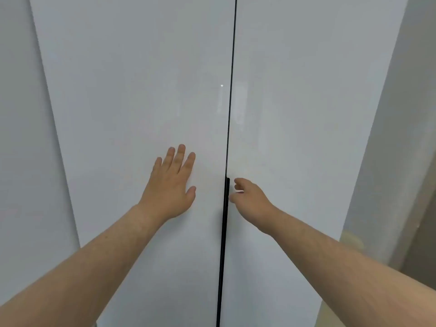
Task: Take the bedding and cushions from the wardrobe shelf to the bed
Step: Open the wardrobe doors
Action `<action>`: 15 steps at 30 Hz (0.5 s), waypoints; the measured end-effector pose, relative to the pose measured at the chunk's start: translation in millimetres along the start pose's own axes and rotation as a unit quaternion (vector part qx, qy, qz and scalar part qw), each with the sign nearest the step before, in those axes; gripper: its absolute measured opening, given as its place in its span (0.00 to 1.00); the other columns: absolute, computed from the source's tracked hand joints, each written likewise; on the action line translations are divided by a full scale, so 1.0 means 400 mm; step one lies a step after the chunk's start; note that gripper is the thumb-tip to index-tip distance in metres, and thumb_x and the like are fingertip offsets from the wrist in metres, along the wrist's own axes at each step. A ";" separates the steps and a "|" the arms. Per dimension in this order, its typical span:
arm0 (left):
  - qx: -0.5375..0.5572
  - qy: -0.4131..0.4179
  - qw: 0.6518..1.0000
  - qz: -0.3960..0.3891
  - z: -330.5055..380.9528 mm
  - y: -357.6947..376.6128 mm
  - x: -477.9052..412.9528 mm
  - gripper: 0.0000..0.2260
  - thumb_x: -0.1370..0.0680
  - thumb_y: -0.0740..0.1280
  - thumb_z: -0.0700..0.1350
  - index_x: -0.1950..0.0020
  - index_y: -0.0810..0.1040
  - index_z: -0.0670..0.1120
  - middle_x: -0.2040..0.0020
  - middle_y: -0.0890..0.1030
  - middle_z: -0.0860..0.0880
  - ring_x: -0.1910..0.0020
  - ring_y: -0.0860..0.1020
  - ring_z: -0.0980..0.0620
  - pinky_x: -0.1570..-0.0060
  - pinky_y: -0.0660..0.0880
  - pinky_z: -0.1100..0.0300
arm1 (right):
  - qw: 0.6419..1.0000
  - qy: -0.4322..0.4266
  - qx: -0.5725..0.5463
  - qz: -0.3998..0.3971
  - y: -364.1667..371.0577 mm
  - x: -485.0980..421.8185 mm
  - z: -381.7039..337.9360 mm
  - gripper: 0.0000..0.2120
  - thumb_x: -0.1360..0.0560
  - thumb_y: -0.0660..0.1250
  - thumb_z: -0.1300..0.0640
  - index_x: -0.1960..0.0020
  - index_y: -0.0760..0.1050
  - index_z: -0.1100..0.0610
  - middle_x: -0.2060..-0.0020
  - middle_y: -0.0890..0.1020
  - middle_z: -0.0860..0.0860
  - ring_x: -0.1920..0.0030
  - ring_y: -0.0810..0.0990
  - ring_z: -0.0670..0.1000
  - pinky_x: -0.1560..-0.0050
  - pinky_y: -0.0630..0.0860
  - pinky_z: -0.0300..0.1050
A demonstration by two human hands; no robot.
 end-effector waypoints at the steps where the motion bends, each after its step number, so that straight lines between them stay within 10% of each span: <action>1: -0.014 -0.003 1.000 0.010 -0.013 0.014 -0.013 0.34 0.22 0.57 0.54 0.21 0.45 0.47 0.21 0.43 0.43 0.22 0.42 0.42 0.26 0.43 0.44 | 1.000 0.002 0.003 0.010 0.006 -0.018 -0.003 0.21 0.23 0.58 0.64 0.31 0.65 0.65 0.37 0.74 0.57 0.33 0.71 0.62 0.37 0.71 0.57; 5: -0.026 -0.002 0.999 0.044 -0.040 0.079 -0.034 0.34 0.25 0.57 0.55 0.22 0.52 0.46 0.21 0.49 0.42 0.23 0.48 0.40 0.27 0.45 0.41 | 0.999 0.010 -0.026 0.020 0.030 -0.090 0.019 0.13 0.29 0.57 0.67 0.45 0.71 0.69 0.53 0.75 0.65 0.60 0.69 0.56 0.57 0.66 0.48; 15: -0.005 -0.009 1.000 0.018 -0.052 0.084 -0.045 0.33 0.22 0.57 0.50 0.21 0.46 0.49 0.22 0.38 0.47 0.22 0.41 0.44 0.26 0.39 0.46 | 0.995 0.005 -0.098 0.012 0.030 -0.068 0.049 0.10 0.26 0.58 0.66 0.51 0.74 0.55 0.59 0.77 0.48 0.59 0.75 0.48 0.55 0.74 0.43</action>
Point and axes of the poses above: each hand's wrist, its own x-axis away from the middle knuckle, its own y-axis out of the palm, z = x × y, the point moved 6 cm from there along -x, towards the middle knuckle
